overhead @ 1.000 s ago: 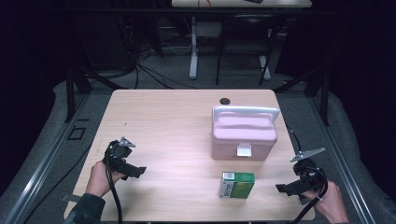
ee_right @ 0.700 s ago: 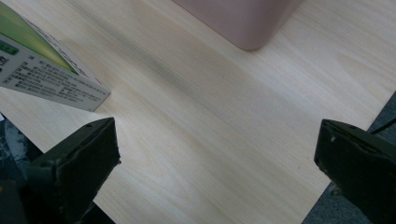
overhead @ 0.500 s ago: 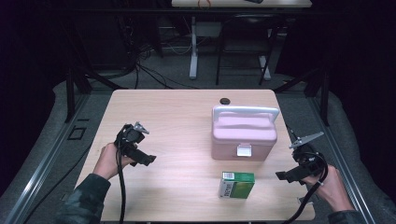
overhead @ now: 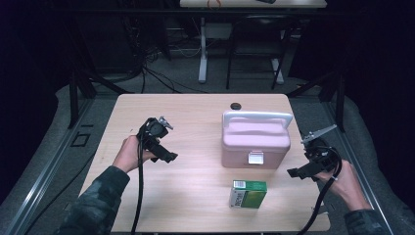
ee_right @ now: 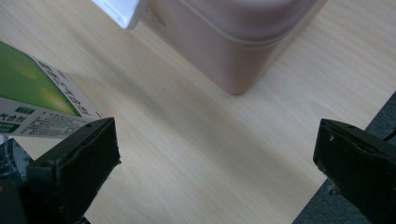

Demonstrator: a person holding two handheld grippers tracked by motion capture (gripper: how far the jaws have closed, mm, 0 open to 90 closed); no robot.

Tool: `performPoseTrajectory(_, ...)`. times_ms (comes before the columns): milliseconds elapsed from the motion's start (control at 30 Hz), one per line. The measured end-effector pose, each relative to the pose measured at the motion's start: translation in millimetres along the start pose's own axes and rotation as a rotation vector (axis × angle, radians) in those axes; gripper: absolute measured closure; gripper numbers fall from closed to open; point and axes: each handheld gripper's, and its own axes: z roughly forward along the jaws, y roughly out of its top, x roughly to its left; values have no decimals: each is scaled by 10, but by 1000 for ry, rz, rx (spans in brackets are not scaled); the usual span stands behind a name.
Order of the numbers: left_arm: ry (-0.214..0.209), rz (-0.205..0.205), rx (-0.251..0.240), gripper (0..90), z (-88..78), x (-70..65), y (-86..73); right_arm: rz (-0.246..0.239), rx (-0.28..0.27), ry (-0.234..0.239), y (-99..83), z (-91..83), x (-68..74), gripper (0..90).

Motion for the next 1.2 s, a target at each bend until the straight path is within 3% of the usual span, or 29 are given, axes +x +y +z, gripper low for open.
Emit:
performPoseTrajectory(267, 3, 43, 1, 0, -37, -14, 301, -18, -5, -1, 201, -86, -60, 0)
performPoseTrajectory(567, -5, 103, -2, 0, -69, -68, 673, -43, -46, -23, 487, -163, -133, 0)
performPoseTrajectory(800, -36, 127, -17, 3, -50, -121, 926, -41, -59, -36, 674, -176, -224, 3)
performPoseTrajectory(967, -50, 129, -36, 3, -26, -165, 1116, -34, -74, -35, 771, -176, -281, 42)
performPoseTrajectory(1200, -67, 165, -22, 22, 83, -248, 1350, -31, -94, -24, 906, -153, -304, 133)
